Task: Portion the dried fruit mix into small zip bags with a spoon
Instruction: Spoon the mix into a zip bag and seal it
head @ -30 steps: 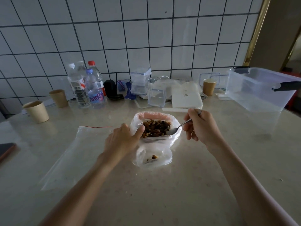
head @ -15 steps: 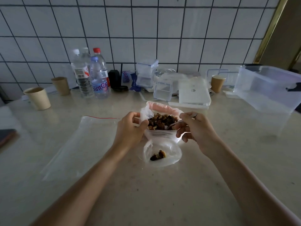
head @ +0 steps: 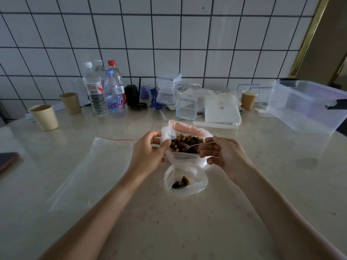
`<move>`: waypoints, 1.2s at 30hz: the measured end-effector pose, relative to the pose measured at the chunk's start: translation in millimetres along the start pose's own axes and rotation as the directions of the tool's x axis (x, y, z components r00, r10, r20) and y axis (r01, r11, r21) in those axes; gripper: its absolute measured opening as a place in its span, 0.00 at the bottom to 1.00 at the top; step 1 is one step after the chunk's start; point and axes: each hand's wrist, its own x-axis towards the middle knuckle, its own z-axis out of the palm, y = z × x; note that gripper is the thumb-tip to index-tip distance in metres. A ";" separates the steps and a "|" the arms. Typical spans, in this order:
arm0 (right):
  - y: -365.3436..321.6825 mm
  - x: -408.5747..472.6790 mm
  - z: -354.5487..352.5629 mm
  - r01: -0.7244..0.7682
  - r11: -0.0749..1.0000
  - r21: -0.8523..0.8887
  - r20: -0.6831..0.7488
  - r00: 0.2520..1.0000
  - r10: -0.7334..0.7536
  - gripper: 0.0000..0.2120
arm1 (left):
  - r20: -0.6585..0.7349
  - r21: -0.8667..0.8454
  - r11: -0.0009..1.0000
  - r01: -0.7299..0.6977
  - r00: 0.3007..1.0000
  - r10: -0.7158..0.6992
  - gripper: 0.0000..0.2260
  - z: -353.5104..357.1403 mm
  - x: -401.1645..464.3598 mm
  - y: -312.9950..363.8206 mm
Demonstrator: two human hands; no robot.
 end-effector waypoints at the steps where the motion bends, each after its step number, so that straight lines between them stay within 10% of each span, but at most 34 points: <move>1: -0.7 -0.1 -0.7 0.006 1.000 0.009 -0.002 1.000 -0.006 0.13 | 0.000 -0.002 1.000 -0.001 1.000 0.001 0.17 -0.4 0.0 -0.3; 12: -22.2 -9.2 -11.0 0.097 0.991 0.091 0.015 0.995 -0.099 0.13 | -0.007 0.470 0.879 -0.082 0.995 0.096 0.20 -25.2 -2.5 6.1; 21: -40.3 -28.7 -23.7 0.117 0.988 -0.098 0.209 0.973 -0.095 0.17 | 0.500 0.474 0.871 -0.132 0.854 -0.143 0.12 -34.0 -22.6 31.0; 30: -36.9 -29.8 -17.7 0.493 0.777 -0.392 0.380 0.856 -0.352 0.21 | 0.536 0.187 0.974 0.126 0.818 -0.208 0.06 -31.4 -22.2 35.9; 36: -34.0 -33.1 -13.0 0.609 0.691 -0.389 0.356 0.792 -0.497 0.20 | 0.426 0.442 0.888 -0.128 0.901 -0.082 0.05 -23.5 -27.1 25.8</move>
